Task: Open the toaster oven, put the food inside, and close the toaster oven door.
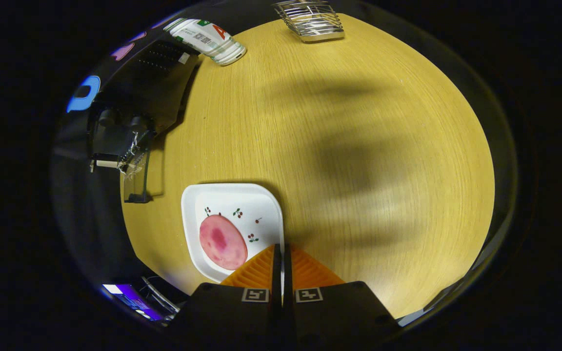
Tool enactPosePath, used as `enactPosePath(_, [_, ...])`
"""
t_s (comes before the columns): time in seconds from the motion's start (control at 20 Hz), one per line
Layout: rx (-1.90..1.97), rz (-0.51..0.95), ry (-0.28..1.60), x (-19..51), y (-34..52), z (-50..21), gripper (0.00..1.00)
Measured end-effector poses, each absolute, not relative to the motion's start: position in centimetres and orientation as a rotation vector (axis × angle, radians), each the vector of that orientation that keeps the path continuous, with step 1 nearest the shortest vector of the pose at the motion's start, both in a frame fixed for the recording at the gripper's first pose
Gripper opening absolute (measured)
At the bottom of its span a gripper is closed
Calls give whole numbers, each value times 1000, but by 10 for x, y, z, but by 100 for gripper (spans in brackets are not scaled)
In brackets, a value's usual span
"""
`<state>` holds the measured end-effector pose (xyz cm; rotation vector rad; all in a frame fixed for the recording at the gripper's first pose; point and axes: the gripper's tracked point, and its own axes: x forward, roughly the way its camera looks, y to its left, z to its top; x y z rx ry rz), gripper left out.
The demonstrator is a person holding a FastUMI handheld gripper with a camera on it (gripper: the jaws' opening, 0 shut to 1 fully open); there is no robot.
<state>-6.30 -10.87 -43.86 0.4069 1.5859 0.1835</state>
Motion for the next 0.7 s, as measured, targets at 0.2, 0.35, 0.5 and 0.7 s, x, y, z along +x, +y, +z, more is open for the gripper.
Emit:
enactPosePath(0.2, [570,176,1543,-68,-102,-433,5])
enactPosePath(0.35, [650,157,1512,-72,-101,-429,5])
enactPosePath(0.5, [768,123,1452,-69,-98,-414,5])
enactPosePath(0.7, [865,52,1384,-71,-84,-385,5])
